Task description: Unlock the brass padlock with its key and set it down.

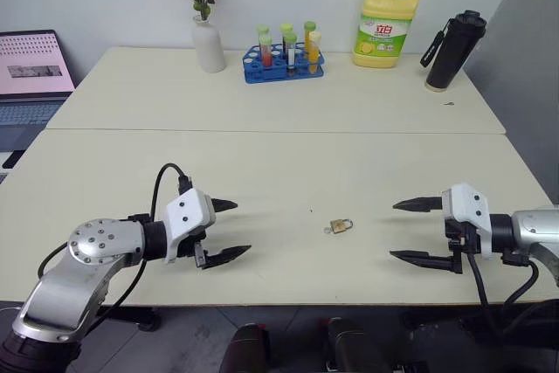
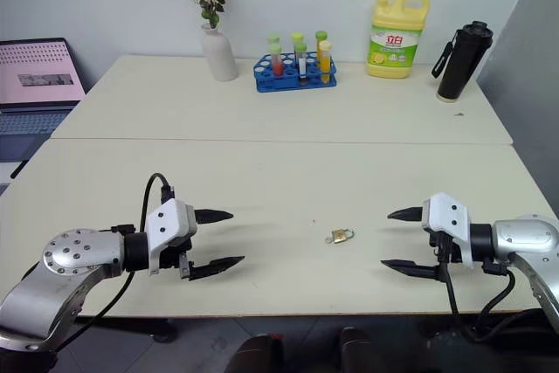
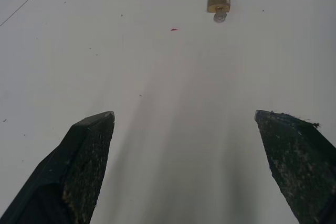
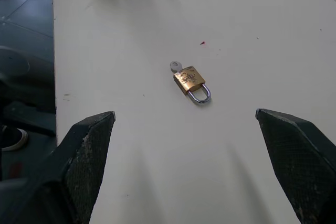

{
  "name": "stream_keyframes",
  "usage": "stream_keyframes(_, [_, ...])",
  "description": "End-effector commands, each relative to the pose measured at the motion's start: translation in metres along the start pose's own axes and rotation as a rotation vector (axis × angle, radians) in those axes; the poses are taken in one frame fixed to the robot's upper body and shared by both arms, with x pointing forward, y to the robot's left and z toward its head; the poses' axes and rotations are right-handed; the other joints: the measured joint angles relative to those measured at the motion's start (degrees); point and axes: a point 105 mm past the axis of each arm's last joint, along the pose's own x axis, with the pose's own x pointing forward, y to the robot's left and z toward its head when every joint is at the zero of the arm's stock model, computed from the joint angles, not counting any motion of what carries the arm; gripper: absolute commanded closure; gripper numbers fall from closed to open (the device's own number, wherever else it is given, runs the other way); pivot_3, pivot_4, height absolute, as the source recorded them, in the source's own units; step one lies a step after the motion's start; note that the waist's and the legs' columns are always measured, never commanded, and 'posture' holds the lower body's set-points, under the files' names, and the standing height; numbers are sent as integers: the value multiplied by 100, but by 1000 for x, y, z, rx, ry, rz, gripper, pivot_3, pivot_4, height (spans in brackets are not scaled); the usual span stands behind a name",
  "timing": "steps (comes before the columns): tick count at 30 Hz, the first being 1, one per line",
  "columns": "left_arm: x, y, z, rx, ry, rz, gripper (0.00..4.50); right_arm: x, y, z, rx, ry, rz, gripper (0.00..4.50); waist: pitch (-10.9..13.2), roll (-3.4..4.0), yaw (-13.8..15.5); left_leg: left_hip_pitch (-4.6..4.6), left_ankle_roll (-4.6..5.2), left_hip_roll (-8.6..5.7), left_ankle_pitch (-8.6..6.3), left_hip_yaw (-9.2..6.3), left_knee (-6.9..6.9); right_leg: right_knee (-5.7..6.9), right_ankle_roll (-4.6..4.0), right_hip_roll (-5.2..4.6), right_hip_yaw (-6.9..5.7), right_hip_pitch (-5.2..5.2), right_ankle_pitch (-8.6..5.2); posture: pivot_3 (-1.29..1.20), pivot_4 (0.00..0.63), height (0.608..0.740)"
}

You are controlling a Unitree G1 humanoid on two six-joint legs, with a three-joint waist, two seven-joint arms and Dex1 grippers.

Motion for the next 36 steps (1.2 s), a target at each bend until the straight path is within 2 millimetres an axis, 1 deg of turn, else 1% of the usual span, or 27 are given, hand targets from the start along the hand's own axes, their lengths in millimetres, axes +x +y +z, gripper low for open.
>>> stream_keyframes(1, [2,-4,12,26,-60,-7,9,0,1,5,-36,-12,7,0,0,0,0,0,0,0,0,0,0,0,0,0,0,0,0,0,150,740])
stream_keyframes(7, [4,-1,14,35,-68,23,9,2,-1,3,-48,-10,-12,0,0,0,0,1,0,1,0,-1,1,2,0,0,0,0,0,0,150,740])
stream_keyframes(10, [7,5,15,35,-76,63,9,4,0,2,-54,-9,-3,0,0,0,0,1,0,-1,0,0,1,2,1,0,1,0,0,0,150,740])
stream_keyframes(13, [7,4,14,55,-78,64,9,6,1,2,-65,-11,-1,0,0,0,0,1,0,-1,0,0,2,2,1,1,1,0,1,0,150,740])
stream_keyframes(18, [7,-11,18,122,-89,-66,9,11,-1,8,-88,-21,15,0,0,0,-1,2,0,0,0,0,2,4,1,1,1,0,1,0,150,740])
stream_keyframes(20, [5,-22,28,98,-134,-149,9,18,-14,13,-87,-31,-36,0,0,0,-18,5,0,1,0,2,3,6,1,3,2,1,1,0,150,740])
stream_keyframes(23, [4,-28,33,82,-138,-198,9,24,-16,17,-96,-35,-10,0,0,1,-12,5,0,2,0,1,4,8,1,4,2,0,1,0,150,740])
stream_keyframes(26, [6,-32,30,115,-94,-227,9,38,-15,15,-93,-20,71,0,2,-3,8,1,0,0,0,-3,3,8,0,6,-2,0,1,0,150,740])
stream_keyframes(29, [10,-35,28,134,-73,-249,9,55,-17,10,-105,22,153,0,2,-1,-15,7,0,-1,1,5,8,9,3,7,0,2,3,0,150,740])
stream_keyframes(31, [13,-35,27,139,-69,-249,9,69,-25,7,-83,53,156,0,2,-1,-23,8,0,1,1,4,7,9,2,9,0,1,3,0,150,740])
stream_keyframes(34, [15,-35,26,147,-65,-252,9,83,-23,4,-105,74,216,0,3,1,-15,4,0,3,1,0,7,11,1,13,1,-3,3,0,150,740])
stream_keyframes(36, [16,-35,25,152,-63,-251,9,92,-28,3,-94,67,204,0,3,1,-3,1,0,4,0,-3,5,10,-2,14,-2,-4,1,0,150,740])
